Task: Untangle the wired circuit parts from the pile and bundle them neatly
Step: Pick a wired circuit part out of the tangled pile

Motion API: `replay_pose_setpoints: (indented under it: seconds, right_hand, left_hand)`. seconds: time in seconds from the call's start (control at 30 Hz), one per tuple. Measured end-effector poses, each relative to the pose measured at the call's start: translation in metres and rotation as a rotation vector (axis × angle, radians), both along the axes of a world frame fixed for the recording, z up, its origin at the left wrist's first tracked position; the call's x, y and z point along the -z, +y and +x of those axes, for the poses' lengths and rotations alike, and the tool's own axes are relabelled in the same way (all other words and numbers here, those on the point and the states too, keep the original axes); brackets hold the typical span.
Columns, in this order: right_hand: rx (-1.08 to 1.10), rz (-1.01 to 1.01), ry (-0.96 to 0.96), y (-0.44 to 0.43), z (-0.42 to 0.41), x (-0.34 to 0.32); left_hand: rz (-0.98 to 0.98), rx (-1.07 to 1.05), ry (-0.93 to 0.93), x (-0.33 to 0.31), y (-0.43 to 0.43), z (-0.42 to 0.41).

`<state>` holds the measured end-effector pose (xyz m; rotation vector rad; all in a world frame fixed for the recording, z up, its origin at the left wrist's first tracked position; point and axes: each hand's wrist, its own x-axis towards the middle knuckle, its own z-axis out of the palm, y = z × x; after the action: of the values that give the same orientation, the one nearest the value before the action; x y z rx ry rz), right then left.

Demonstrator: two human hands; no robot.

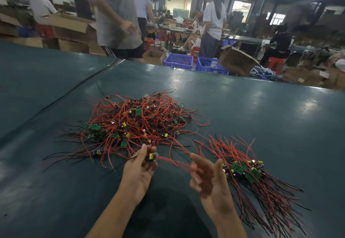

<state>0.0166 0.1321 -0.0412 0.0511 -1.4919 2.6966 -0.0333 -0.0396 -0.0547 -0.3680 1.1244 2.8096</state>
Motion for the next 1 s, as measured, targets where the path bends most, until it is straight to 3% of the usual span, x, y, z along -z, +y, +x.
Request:
replay_pose_setpoints:
  seconds: [0.07,0.2,0.43,0.57,0.7,0.8,0.9,0.97,1.0]
  right_hand:
    - [0.017,0.038,-0.010,-0.002,0.000,0.001]
    - [0.091,0.089,-0.128,-0.003,-0.004,0.003]
    - [0.024,0.439,-0.117,-0.027,-0.003,0.005]
    - [-0.007,0.534,-0.194,-0.032,-0.003,0.008]
    - [-0.028,0.619,-0.187,-0.030,-0.003,0.007]
    - [0.007,0.581,-0.152,-0.030,-0.002,0.002]
    - [0.224,0.491,-0.203,-0.029,-0.006,0.004]
    - [0.321,0.445,-0.219,-0.026,-0.009,0.005]
    - [0.345,0.419,-0.215,-0.024,-0.010,0.005]
  left_hand:
    - [0.036,0.030,0.016,0.000,0.000,0.000]
    - [-0.069,0.117,0.039,0.000,0.005,0.001]
    - [-0.637,0.411,0.227,0.000,0.016,0.009]
    - [-0.847,0.419,0.364,0.005,0.019,0.007]
    - [-0.927,0.460,0.478,0.006,0.013,0.005]
    - [-0.988,0.386,0.575,0.003,0.011,0.010]
    - [-1.275,0.015,0.843,0.004,0.012,0.015]
    - [-1.253,-0.170,0.949,0.004,0.015,0.019]
    - [-1.171,-0.131,0.928,0.003,0.017,0.022]
